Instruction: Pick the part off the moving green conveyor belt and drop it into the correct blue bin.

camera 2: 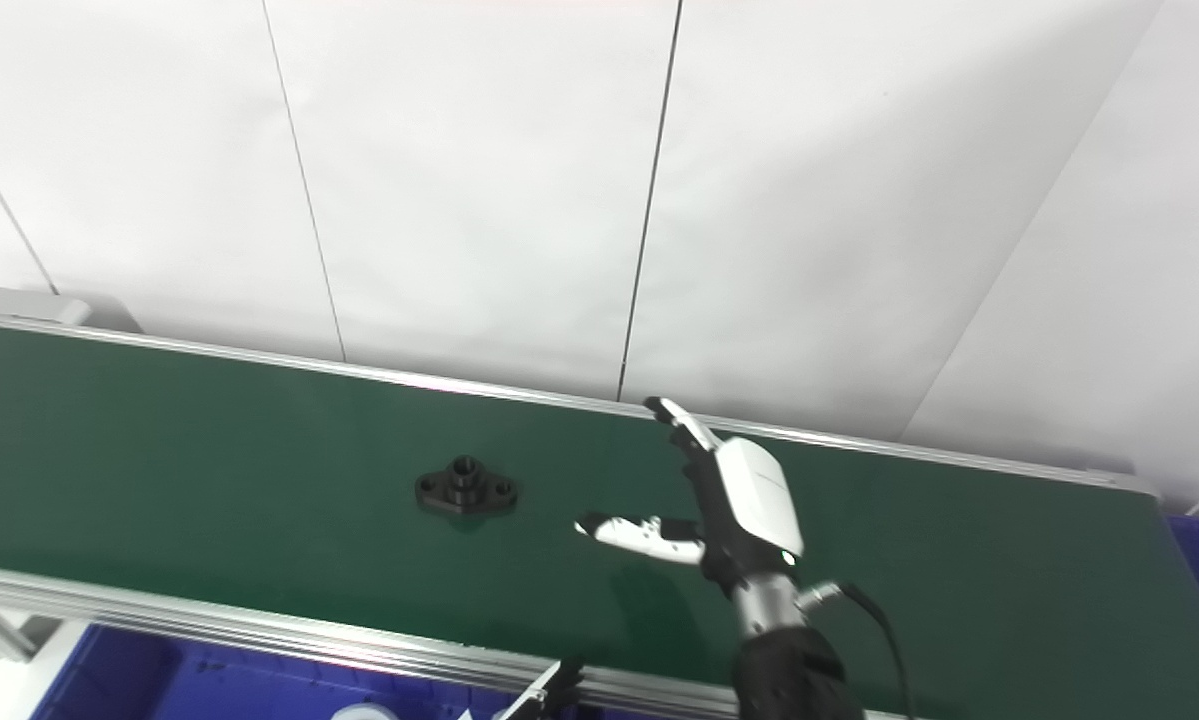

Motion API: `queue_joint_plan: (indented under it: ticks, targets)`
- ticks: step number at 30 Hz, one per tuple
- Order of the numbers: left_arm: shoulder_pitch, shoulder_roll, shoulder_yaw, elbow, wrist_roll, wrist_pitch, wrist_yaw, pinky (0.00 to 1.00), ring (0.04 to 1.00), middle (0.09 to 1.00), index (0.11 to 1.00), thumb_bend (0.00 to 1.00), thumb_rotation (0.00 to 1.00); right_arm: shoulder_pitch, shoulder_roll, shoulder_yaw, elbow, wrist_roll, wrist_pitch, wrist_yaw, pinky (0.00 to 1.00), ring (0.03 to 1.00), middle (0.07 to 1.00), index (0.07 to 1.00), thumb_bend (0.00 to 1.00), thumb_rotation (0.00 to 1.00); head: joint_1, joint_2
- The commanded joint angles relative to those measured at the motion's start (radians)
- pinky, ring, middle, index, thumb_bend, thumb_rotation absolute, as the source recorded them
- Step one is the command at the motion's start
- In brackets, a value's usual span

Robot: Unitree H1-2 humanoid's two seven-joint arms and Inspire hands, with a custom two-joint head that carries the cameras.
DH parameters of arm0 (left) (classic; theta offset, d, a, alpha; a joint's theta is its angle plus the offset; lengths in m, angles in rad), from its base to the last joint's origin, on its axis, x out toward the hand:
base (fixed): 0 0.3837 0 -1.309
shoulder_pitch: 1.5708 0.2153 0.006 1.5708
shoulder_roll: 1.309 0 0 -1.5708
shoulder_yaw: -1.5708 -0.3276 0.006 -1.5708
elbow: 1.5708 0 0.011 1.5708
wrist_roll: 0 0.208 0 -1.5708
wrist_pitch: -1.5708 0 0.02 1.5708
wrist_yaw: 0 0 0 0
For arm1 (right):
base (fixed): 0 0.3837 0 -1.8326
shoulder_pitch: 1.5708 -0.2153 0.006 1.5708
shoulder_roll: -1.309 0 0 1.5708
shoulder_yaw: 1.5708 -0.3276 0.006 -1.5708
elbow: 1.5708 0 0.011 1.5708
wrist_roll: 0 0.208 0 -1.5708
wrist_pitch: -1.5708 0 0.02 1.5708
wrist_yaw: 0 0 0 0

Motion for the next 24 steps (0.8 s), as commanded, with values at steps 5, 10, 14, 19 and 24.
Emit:
queue_joint_plan:
  ticks: [5, 10, 14, 19, 24]
  targets:
    - [0.0, -0.014, -0.012, -0.013, -0.008, -0.029, 0.003, 0.84, 0.96, 0.988, 1.0, 0.81, 0.8, -0.121, -0.002, 0.063, 0.09, -0.069, 0.02, -0.041, 0.62, 0.755, 0.825, 0.852, 0.94, 0.55, 0.004, -0.001]
    - [0.0, -0.025, -0.021, -0.008, -0.002, -0.032, 0.009, 0.84, 0.967, 1.0, 1.0, 0.81, 0.8, -0.18, -0.009, 0.114, 0.167, -0.112, 0.07, -0.014, 0.67, 0.787, 0.837, 0.858, 0.95, 0.57, 0.015, -0.003]
    - [0.001, -0.032, -0.027, -0.01, 0.0, -0.039, 0.015, 0.84, 0.966, 1.0, 1.0, 0.81, 0.79, -0.217, -0.005, 0.142, 0.215, -0.129, 0.103, -0.008, 0.65, 0.785, 0.837, 0.861, 0.97, 0.58, 0.022, 0.0]
    - [-0.001, -0.044, -0.035, -0.009, 0.01, -0.047, 0.024, 0.83, 0.966, 1.0, 1.0, 0.79, 0.79, -0.252, -0.004, 0.178, 0.26, -0.139, 0.119, -0.003, 0.62, 0.789, 0.851, 0.875, 0.98, 0.58, 0.034, 0.002]
    - [0.0, -0.053, -0.042, -0.014, 0.027, -0.043, 0.035, 0.8, 0.952, 0.999, 1.0, 0.79, 0.79, -0.28, -0.003, 0.215, 0.309, -0.159, 0.116, -0.017, 0.61, 0.784, 0.858, 0.875, 0.99, 0.58, 0.049, 0.004]
